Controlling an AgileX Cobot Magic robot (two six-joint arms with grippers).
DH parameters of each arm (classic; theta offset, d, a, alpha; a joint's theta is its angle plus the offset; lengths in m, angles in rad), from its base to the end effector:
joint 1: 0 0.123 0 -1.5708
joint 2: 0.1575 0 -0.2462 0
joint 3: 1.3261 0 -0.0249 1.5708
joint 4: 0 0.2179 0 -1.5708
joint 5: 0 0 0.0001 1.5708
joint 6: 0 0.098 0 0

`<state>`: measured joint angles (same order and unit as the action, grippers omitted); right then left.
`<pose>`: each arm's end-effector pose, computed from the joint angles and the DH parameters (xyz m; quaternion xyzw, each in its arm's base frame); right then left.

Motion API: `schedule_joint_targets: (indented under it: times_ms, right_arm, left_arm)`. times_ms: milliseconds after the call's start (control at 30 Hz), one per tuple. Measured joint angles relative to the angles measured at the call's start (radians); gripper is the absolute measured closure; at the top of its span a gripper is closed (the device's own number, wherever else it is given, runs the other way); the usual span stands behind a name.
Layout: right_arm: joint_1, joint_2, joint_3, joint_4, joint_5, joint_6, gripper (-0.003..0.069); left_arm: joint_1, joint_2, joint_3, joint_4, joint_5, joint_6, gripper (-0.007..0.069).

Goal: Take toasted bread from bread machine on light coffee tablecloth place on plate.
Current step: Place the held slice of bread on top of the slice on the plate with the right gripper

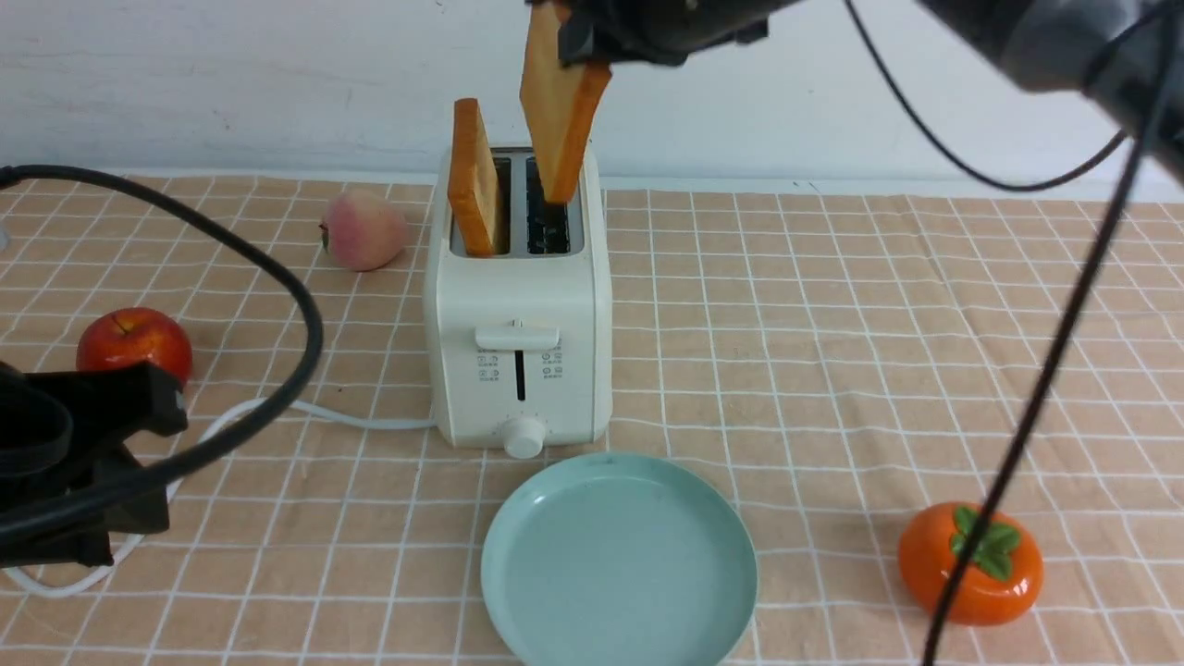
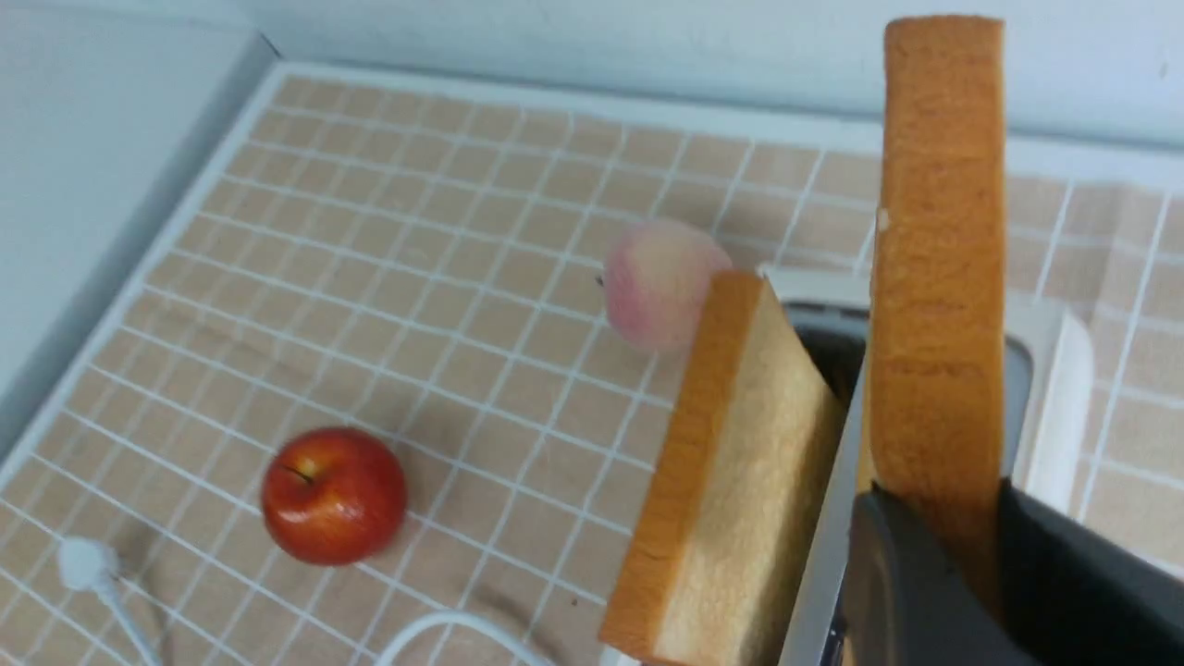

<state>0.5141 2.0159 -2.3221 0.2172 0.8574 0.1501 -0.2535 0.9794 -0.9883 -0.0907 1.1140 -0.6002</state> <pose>0.3563 0.2196 0.3900 -0.1361 0.8349 0.2715 0.4591 0.1552 -0.0484 0.3090 -0.1738 0.9452 -0.1535 0.2297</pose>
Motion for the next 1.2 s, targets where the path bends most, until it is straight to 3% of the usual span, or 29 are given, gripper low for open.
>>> schedule_joint_targets:
  times_ms: [167, 300, 400, 533, 600, 700, 733, 833, 967, 1000, 1033, 1200]
  right_arm:
    - [0.000, -0.178, -0.010, -0.082, 0.132, -0.013, 0.0567]
    - [0.000, -0.308, 0.010, -0.227, 0.359, -0.049, 0.0567]
    - [0.000, -0.376, 0.146, -0.323, 0.399, -0.058, 0.0567]
    - [-0.001, -0.446, 0.390, -0.313, 0.393, -0.024, 0.0567]
    - [-0.001, -0.469, 0.522, -0.251, 0.344, -0.013, 0.0567]
    - [-0.001, -0.474, 0.796, -0.019, 0.138, -0.048, 0.0567]
    - [-0.001, -0.474, 0.809, -0.004, 0.138, -0.048, 0.0567]
    - [0.000, -0.437, 1.012, 0.270, -0.093, -0.123, 0.0567]
    - [0.000, -0.383, 1.147, 0.539, -0.217, -0.251, 0.0567]
    - [0.000, -0.383, 1.152, 0.552, -0.217, -0.251, 0.0567]
    - [0.000, -0.362, 1.187, 0.640, -0.234, -0.322, 0.0567]
    - [0.000, -0.328, 1.244, 0.822, -0.318, -0.433, 0.0567]
  left_arm:
    - [0.000, 0.000, 0.000, 0.011, 0.008, 0.000, 0.0386]
    - [0.000, 0.000, 0.000, 0.025, 0.018, 0.001, 0.0386]
    - [0.000, 0.000, 0.000, 0.025, 0.018, 0.001, 0.0386]
    - [0.000, 0.000, 0.000, 0.027, 0.014, 0.001, 0.0386]
    - [0.000, 0.000, 0.000, 0.027, 0.002, 0.001, 0.0386]
    - [0.000, 0.000, 0.000, 0.027, -0.033, 0.001, 0.0386]
    - [0.000, 0.000, 0.000, 0.027, -0.033, 0.001, 0.0386]
    - [0.000, 0.000, 0.000, 0.028, -0.040, 0.001, 0.0386]
    - [0.000, 0.000, 0.000, 0.036, -0.057, 0.001, 0.0386]
    - [0.000, 0.000, 0.000, 0.036, -0.058, 0.001, 0.0386]
    - [0.000, 0.000, 0.000, 0.038, -0.064, 0.001, 0.0386]
    - [0.000, 0.000, 0.000, 0.038, -0.084, 0.001, 0.0386]
